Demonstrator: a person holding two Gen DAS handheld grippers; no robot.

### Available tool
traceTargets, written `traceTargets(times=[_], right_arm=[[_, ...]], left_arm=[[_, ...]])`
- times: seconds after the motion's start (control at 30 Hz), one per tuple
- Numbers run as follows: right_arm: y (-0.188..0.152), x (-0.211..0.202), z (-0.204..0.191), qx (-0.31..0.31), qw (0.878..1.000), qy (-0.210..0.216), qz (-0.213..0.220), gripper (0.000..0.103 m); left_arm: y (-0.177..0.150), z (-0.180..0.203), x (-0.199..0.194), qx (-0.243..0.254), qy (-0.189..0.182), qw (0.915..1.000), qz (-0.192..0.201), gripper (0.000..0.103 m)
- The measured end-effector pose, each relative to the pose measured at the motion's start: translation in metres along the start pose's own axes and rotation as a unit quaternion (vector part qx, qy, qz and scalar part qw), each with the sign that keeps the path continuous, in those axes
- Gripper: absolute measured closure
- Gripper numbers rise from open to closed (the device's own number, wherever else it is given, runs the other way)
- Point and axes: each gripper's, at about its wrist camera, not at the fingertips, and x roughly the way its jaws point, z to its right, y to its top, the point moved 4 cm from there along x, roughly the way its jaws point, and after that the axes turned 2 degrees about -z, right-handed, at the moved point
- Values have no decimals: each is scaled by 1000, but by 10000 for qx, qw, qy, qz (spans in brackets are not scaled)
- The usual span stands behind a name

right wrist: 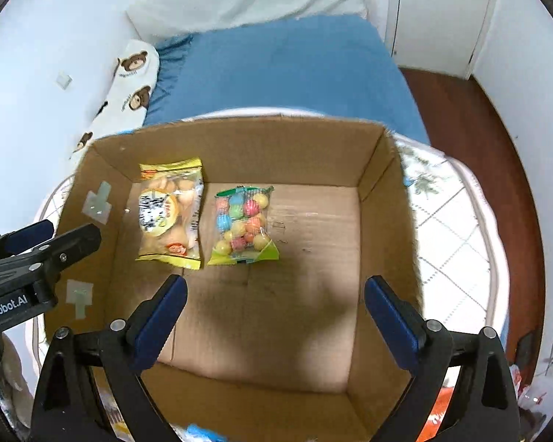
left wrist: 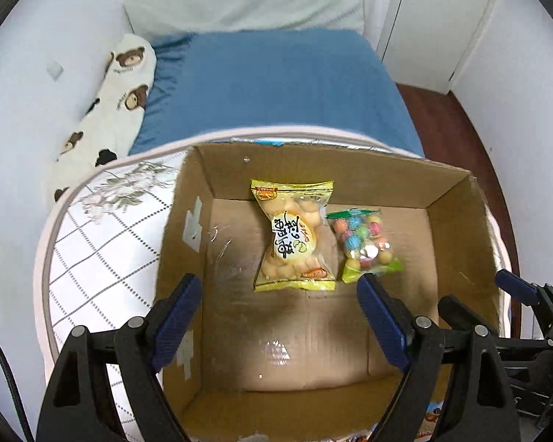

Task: Organize snacks
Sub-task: 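Grasp the panda snack bag with the left tool while the right tool grasps the Sedaap noodle pack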

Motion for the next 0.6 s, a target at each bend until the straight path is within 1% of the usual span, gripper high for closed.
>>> traceTargets(times=[0.17,0.33,0.47,0.6], right_arm=[[-17,-50,-5,-91,9990,-50,433,4],[-37,-92,-11,-125,9974,31,714,4],[-58,-117,-14,-78,9967,166,788,4],[-81,-125,-16,-19,9970,266,722,4]], left_arm=[[-18,3,-41,8,-8,9993,368,17],[-40,3,-78,-40,-89,9980,630,17],[-61,2,-99,-95,-111,9972,727,17],[-87,-3,-110,-199,-141,9970,736,17]])
